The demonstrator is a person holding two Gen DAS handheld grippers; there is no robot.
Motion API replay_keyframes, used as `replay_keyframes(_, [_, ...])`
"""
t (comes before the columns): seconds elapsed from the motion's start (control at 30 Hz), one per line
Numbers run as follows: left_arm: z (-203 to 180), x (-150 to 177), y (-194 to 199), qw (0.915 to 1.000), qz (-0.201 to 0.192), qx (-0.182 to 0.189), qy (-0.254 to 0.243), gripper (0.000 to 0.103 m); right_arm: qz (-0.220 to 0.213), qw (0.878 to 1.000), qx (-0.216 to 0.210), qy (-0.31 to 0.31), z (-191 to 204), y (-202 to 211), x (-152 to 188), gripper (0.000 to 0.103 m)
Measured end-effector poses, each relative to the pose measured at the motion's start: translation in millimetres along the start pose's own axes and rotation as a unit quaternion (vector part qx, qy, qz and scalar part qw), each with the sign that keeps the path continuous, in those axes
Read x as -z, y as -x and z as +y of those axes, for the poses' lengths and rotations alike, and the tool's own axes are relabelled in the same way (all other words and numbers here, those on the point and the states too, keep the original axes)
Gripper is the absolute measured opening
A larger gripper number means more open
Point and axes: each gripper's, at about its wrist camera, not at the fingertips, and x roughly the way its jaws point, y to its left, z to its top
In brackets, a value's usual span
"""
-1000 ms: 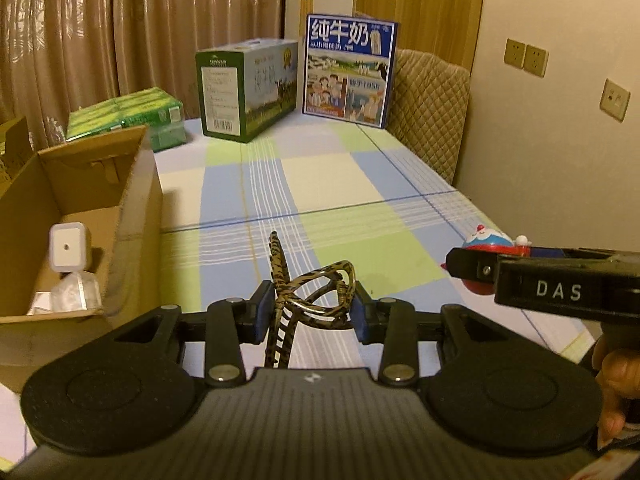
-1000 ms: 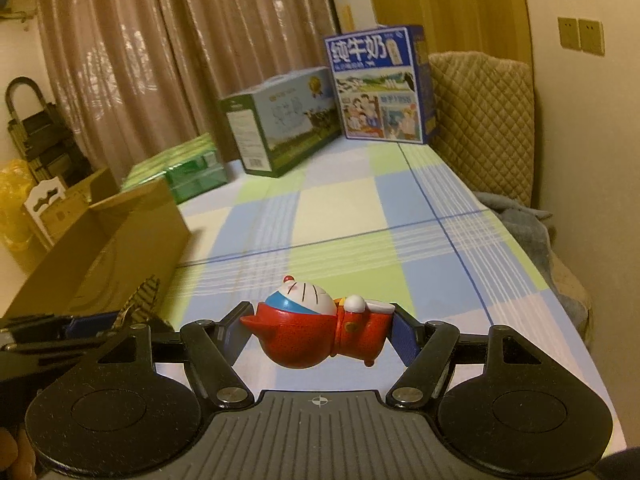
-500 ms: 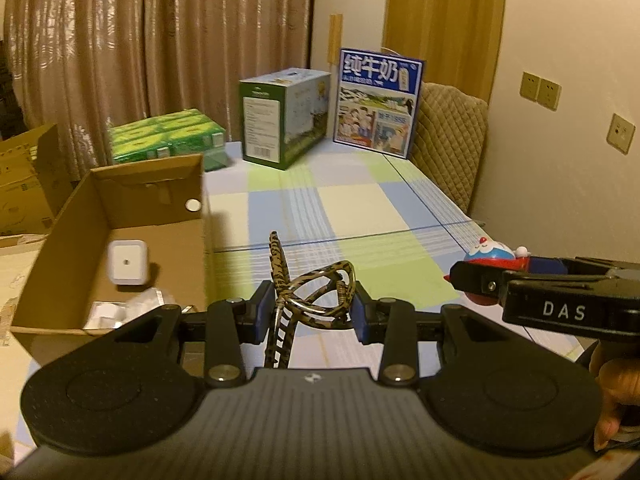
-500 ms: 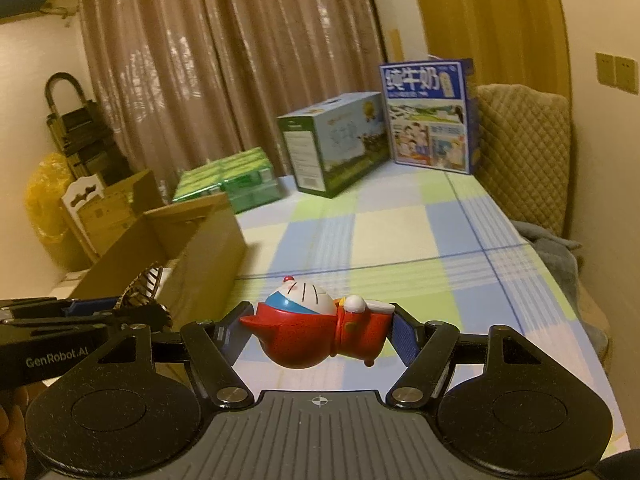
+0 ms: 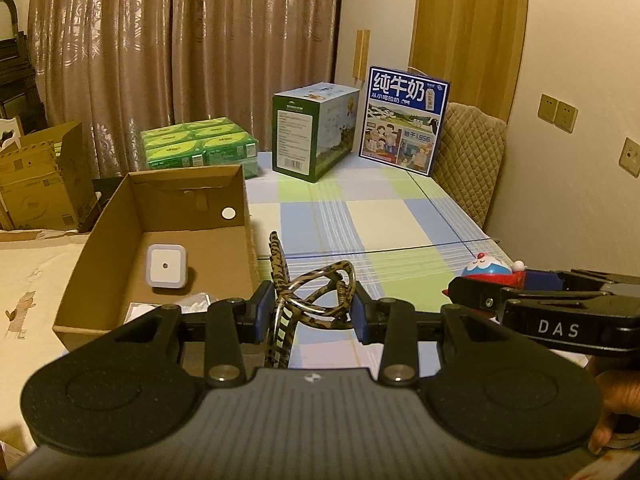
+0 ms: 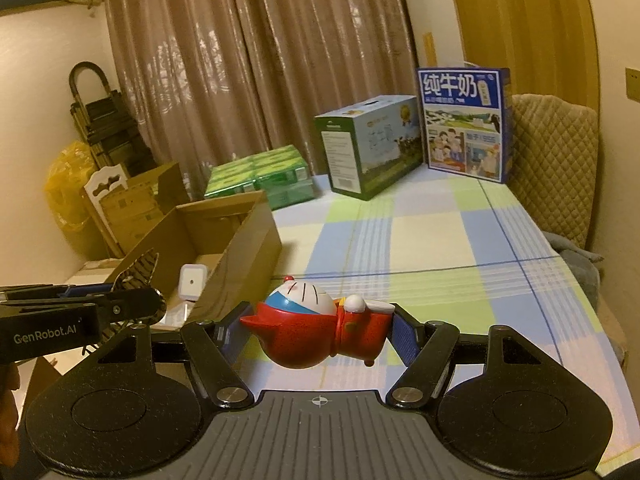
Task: Organize rigid objects
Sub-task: 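Carry the keychain over the cardboard box with the left tool while the right tool carries the toy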
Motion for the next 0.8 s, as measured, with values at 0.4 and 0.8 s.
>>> replay_keyframes(0.4, [23,3,3,0.9999,0.001,-0.012,0.008,0.034,0.012,1.0,-0.017,0.018,20,-17,0,0.068])
replay_keyframes(0.8, [71,0,5,0.9991,0.002,-0.039,0.017,0.034,0.024,0.998,-0.046,0.04,49,-46,-9,0.068])
